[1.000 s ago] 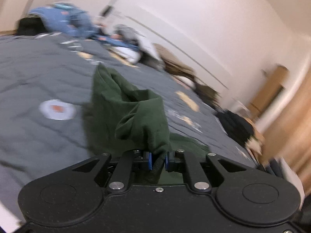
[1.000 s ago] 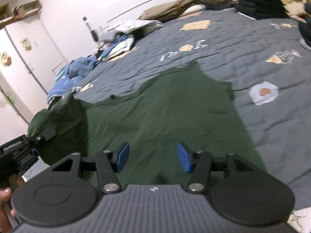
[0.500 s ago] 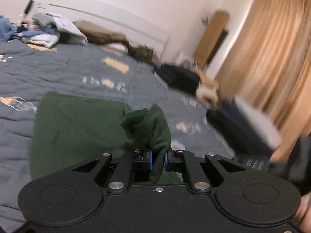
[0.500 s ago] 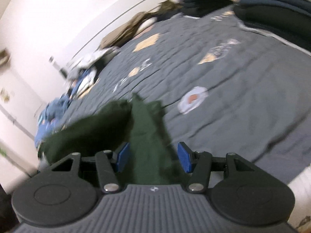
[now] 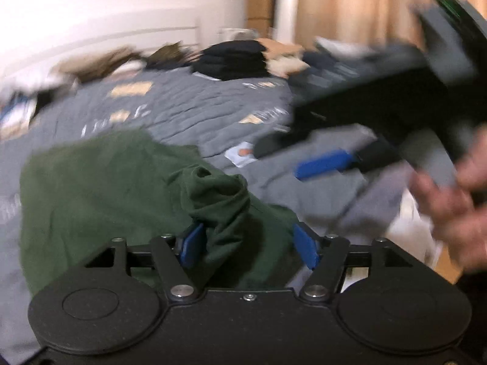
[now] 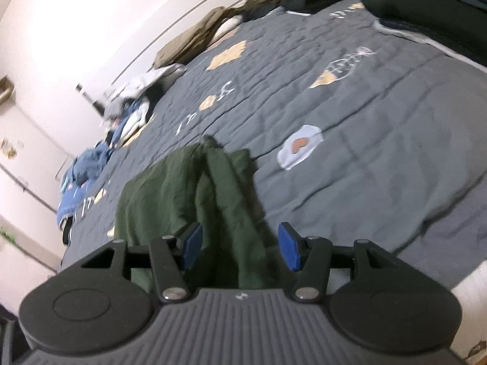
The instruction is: Fold clothes
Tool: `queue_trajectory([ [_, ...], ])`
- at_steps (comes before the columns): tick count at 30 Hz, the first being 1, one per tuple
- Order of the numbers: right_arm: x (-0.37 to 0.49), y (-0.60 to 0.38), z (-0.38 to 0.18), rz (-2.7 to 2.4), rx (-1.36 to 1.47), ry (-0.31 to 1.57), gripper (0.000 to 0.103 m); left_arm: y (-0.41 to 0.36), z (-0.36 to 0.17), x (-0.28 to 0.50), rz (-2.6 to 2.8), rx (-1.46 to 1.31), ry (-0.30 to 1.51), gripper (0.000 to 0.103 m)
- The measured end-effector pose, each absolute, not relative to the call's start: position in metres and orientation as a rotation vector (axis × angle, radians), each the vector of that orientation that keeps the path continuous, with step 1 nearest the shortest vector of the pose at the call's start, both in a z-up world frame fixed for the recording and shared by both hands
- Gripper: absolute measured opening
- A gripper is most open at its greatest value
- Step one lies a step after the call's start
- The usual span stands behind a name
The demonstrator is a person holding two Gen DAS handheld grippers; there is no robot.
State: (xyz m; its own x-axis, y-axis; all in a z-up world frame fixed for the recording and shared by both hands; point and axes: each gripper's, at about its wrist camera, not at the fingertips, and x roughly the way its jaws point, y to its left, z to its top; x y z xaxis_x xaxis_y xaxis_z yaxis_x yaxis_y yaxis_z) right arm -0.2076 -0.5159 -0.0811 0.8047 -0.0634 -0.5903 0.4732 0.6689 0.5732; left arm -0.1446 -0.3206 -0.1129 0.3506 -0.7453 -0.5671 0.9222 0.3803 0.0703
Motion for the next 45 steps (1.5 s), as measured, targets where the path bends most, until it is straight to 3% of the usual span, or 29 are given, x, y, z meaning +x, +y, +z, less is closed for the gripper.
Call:
queue_trajectory([
  [4, -0.204, -0.508, -0.075, -0.285, 0.753, 0.568, 0.054, -0.309, -0.103, -0.143, -1.147, 0.469, 0.51, 0.065],
  [12, -0.194, -0.48, -0.069, -0.229, 0.61, 0.576, 0.054, -0.267, -0.08, -0.107, -1.05, 0.349, 0.557, 0.079],
  [22, -0.191, -0.436, -0.054, -0.165, 0.318, 0.464, 0.054, -0.254, -0.08, -0.071, -0.928, 0.195, 0.639, 0.08],
  [26, -0.181, -0.423, -0.058, -0.115, 0.237, 0.515, 0.054, -0.252, -0.08, -0.066, -0.897, 0.208, 0.642, 0.08],
  [29, -0.177, -0.426, -0.066, -0.117, 0.278, 0.538, 0.046, -0.252, -0.081, -0.063, -0.864, 0.226, 0.646, 0.08],
  [30, -0.175, -0.429, -0.068, -0.119, 0.291, 0.547, 0.036, -0.251, -0.081, -0.06, -0.849, 0.227, 0.652, 0.08],
  [31, -0.175, -0.433, -0.07, -0.144, 0.307, 0.554, 0.019, -0.249, -0.08, -0.057, -0.833, 0.217, 0.657, 0.08],
  [32, -0.176, -0.438, -0.072, -0.168, 0.324, 0.561, 0.013, -0.246, -0.08, -0.053, -0.815, 0.197, 0.669, 0.08],
  [37, -0.186, -0.482, -0.083, -0.245, 0.594, 0.588, 0.006, -0.238, -0.082, -0.036, -0.755, 0.138, 0.725, 0.08],
  [45, -0.195, -0.482, -0.094, -0.274, 0.504, 0.73, 0.005, -0.233, -0.078, -0.032, -0.797, 0.076, 0.745, 0.08],
])
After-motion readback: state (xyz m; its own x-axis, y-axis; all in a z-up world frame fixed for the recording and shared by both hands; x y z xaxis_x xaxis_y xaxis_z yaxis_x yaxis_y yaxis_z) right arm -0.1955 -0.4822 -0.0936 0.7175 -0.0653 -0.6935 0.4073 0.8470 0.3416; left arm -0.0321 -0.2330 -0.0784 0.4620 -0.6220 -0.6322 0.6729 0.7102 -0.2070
